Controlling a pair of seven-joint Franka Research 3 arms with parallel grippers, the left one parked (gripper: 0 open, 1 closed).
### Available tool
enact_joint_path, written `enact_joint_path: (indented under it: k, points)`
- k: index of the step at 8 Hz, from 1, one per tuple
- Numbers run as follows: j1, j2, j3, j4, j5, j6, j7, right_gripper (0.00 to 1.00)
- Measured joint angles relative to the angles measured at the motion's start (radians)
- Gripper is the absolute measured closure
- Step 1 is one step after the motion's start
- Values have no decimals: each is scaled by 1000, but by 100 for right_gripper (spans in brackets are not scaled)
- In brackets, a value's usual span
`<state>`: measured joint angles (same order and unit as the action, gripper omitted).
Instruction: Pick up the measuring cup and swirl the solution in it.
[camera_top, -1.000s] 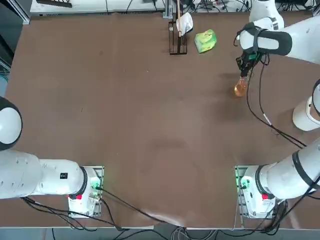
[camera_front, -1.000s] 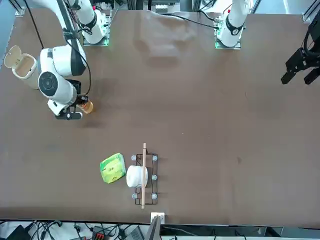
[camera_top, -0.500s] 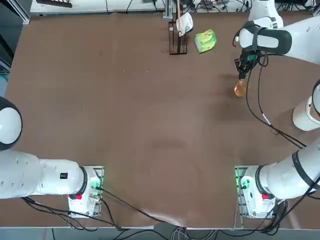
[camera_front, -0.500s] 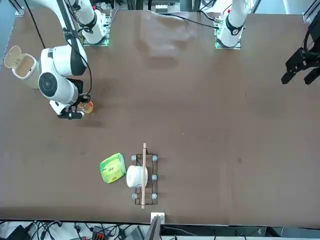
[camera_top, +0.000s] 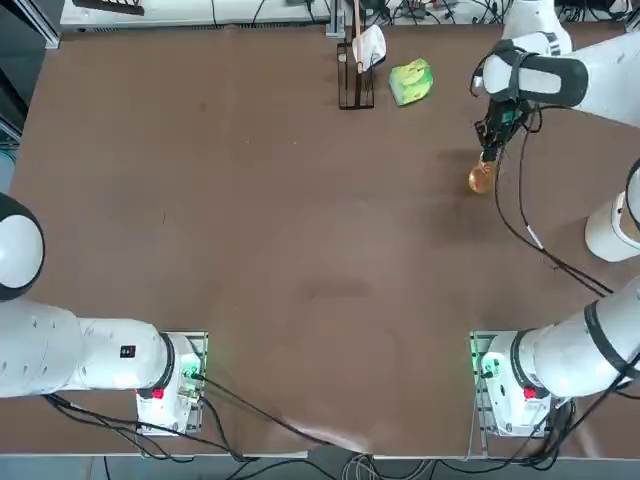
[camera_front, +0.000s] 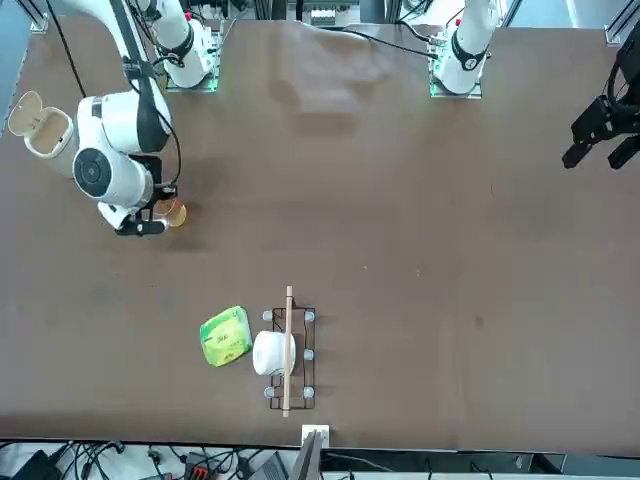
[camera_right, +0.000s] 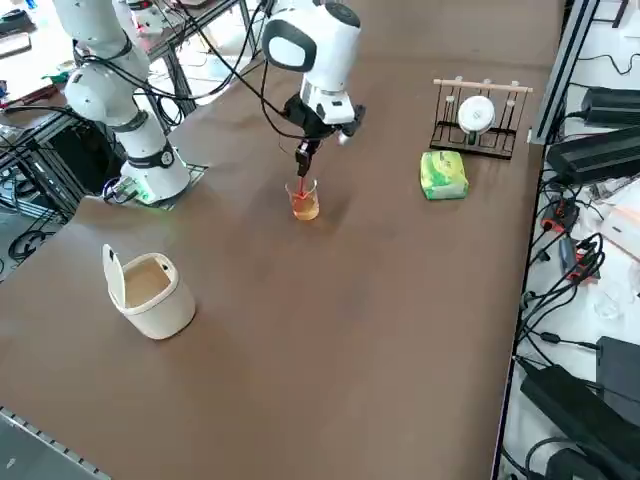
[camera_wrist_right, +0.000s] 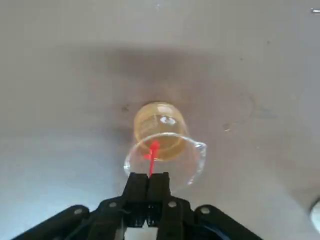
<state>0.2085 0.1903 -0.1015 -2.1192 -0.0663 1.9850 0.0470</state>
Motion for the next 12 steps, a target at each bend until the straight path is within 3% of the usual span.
enact_joint_path:
  k: [5,12]
  points:
    - [-27,4,-1,42,-27,2,-26,98]
    - [-10,24,21,67,25,-29,-23,98]
